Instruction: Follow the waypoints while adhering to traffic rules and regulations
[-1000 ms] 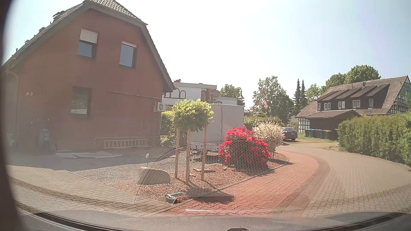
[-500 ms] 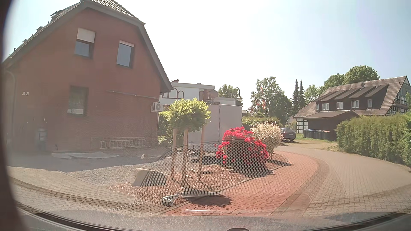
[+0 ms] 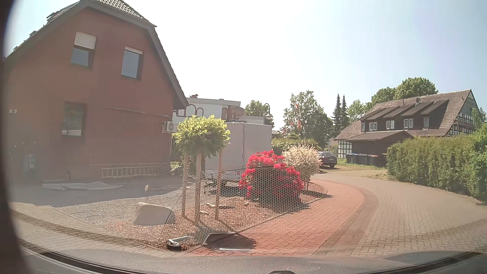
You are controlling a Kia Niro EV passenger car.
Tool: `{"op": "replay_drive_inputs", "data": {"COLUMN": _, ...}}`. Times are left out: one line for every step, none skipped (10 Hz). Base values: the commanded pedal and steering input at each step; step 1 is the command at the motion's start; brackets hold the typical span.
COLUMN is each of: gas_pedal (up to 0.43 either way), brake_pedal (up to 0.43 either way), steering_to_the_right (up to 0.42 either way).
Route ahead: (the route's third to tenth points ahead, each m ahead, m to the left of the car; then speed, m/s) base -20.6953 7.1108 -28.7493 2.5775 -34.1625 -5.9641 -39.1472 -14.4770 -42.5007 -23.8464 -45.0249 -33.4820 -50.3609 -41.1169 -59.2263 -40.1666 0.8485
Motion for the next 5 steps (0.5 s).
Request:
{"op": "replay_drive_inputs", "data": {"gas_pedal": 0.079, "brake_pedal": 0.000, "steering_to_the_right": 0.732}}
{"op": "replay_drive_inputs", "data": {"gas_pedal": 0.098, "brake_pedal": 0.000, "steering_to_the_right": 0.732}}
{"op": "replay_drive_inputs", "data": {"gas_pedal": 0.118, "brake_pedal": 0.000, "steering_to_the_right": 0.730}}
{"op": "replay_drive_inputs", "data": {"gas_pedal": 0.130, "brake_pedal": 0.000, "steering_to_the_right": 0.725}}
{"op": "replay_drive_inputs", "data": {"gas_pedal": 0.150, "brake_pedal": 0.000, "steering_to_the_right": 0.719}}
